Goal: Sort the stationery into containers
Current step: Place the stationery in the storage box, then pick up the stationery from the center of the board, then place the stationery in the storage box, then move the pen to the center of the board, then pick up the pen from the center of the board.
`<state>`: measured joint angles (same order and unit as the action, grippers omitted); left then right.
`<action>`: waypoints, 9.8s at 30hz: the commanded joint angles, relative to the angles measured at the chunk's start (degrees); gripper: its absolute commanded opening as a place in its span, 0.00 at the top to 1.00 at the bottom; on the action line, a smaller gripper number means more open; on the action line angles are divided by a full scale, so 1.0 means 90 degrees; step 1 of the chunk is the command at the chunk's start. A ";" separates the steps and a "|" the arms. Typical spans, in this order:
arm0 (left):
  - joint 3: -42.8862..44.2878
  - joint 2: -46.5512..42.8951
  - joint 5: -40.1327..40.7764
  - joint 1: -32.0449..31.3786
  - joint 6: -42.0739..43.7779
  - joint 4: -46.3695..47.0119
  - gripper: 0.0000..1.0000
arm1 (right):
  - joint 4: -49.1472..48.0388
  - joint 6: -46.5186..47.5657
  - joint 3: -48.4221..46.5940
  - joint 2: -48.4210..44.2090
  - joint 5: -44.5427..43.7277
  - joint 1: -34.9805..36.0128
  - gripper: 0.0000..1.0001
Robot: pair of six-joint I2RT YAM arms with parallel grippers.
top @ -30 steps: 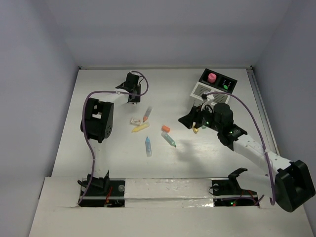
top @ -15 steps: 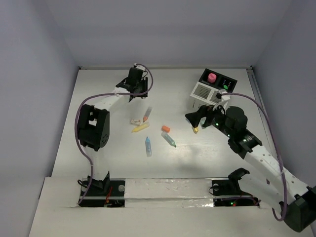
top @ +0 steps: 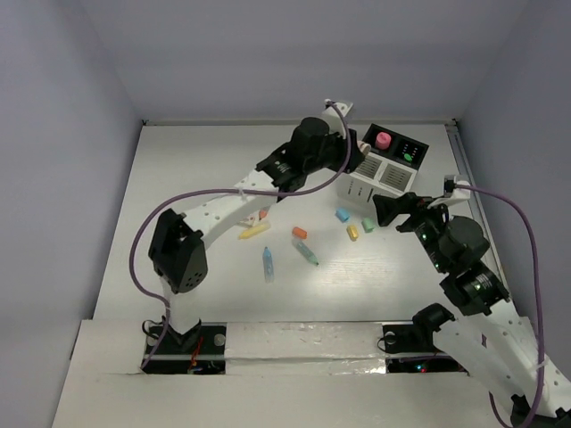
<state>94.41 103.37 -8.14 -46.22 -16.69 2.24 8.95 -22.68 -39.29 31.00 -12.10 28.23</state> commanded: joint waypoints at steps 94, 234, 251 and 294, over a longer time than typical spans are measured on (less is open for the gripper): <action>-0.5391 -0.8390 0.4391 0.1346 0.0233 -0.1196 0.01 | 0.1786 0.2324 -0.7312 1.0333 0.1999 0.2362 0.29; -0.5510 -0.7638 0.1930 0.1825 0.0438 -0.0942 0.01 | 0.1897 0.1191 -0.6973 1.1018 -0.1654 0.1992 0.45; -0.5490 -0.7550 0.1862 0.1883 0.0448 -0.0942 0.01 | 0.0961 0.0812 -0.5851 0.9672 0.0102 0.1131 0.27; -0.5519 -0.7609 0.1871 0.1883 0.0389 -0.0932 0.01 | 0.2355 0.0498 -0.9697 1.3205 -0.1097 0.1121 0.37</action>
<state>44.71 34.92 8.23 -29.50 -12.95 -8.82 22.98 -19.59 -125.34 145.80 -20.62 38.72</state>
